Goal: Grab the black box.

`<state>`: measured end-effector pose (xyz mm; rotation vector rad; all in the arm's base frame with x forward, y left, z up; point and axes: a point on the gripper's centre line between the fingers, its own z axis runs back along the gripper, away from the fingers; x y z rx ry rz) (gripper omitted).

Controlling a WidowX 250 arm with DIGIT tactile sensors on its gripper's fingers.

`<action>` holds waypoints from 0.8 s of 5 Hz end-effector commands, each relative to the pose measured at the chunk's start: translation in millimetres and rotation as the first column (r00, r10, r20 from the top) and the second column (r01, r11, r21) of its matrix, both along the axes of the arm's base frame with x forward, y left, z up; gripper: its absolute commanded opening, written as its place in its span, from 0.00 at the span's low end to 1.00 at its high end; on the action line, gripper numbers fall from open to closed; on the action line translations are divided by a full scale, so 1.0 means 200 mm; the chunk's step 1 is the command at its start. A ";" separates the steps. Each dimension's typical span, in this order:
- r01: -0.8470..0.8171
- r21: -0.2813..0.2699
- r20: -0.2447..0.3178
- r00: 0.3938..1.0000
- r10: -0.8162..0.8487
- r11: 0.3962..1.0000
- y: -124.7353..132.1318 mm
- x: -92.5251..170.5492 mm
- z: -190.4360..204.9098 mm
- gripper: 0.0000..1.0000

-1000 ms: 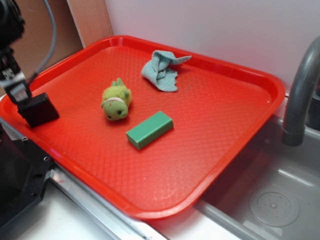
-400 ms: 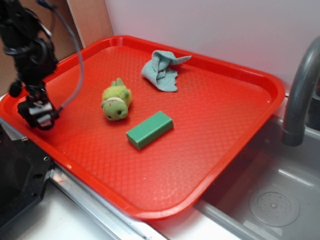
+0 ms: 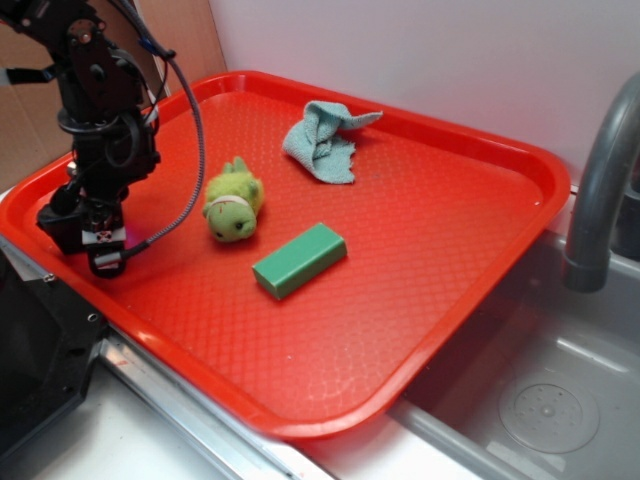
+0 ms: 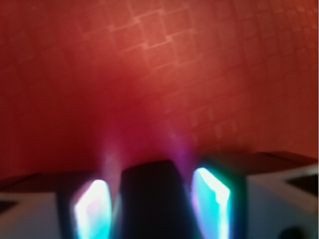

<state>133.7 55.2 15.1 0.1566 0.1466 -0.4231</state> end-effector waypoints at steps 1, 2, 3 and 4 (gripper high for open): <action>-0.067 0.053 0.197 0.979 0.055 0.996 0.02 0.08 0.42 0.00; -0.172 0.015 0.267 0.950 0.162 0.985 0.03 0.15 0.60 0.00; -0.380 -0.109 0.358 0.847 0.393 0.918 0.02 0.28 0.80 0.00; -0.487 -0.192 0.368 0.769 0.523 0.852 -0.06 0.40 0.93 0.00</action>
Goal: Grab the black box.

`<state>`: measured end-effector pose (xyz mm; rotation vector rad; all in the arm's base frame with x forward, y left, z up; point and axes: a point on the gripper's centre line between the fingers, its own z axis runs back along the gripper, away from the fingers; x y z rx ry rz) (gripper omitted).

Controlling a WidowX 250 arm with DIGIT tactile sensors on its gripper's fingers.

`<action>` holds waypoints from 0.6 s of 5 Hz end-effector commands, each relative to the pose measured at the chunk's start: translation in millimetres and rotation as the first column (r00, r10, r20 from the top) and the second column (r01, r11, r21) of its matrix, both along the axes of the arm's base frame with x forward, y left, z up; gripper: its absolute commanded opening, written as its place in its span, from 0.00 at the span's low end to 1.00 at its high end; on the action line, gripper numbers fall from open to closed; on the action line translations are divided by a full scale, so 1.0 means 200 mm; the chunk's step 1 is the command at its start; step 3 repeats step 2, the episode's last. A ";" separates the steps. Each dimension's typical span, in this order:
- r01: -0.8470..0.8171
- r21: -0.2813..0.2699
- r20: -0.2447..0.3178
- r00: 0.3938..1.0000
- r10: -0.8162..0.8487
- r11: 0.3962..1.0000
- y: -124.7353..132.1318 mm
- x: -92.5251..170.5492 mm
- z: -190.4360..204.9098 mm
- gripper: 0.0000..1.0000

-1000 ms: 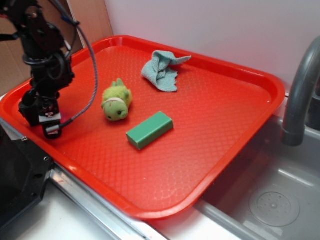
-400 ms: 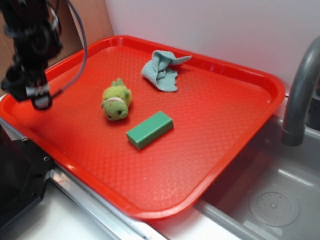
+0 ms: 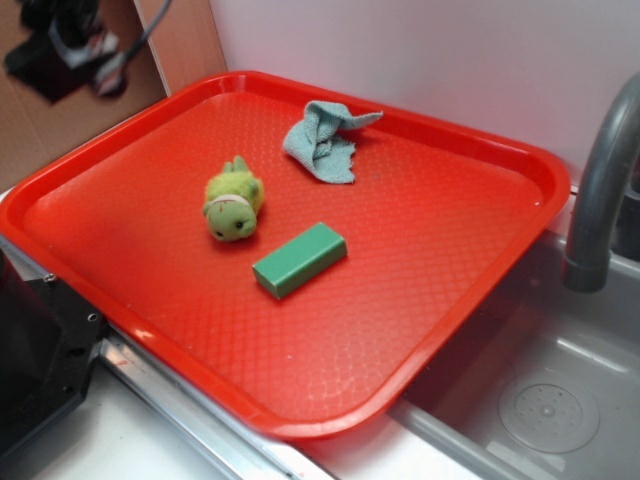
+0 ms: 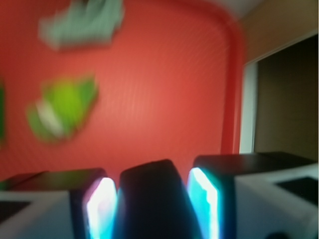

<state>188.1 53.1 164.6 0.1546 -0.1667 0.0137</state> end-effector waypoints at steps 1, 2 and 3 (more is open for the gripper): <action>-0.259 -0.110 0.139 0.952 0.273 0.960 -0.09 0.14 0.23 0.00; -0.306 -0.157 0.118 0.938 0.326 0.939 -0.08 0.11 0.26 0.00; -0.306 -0.157 0.118 0.938 0.326 0.939 -0.08 0.11 0.26 0.00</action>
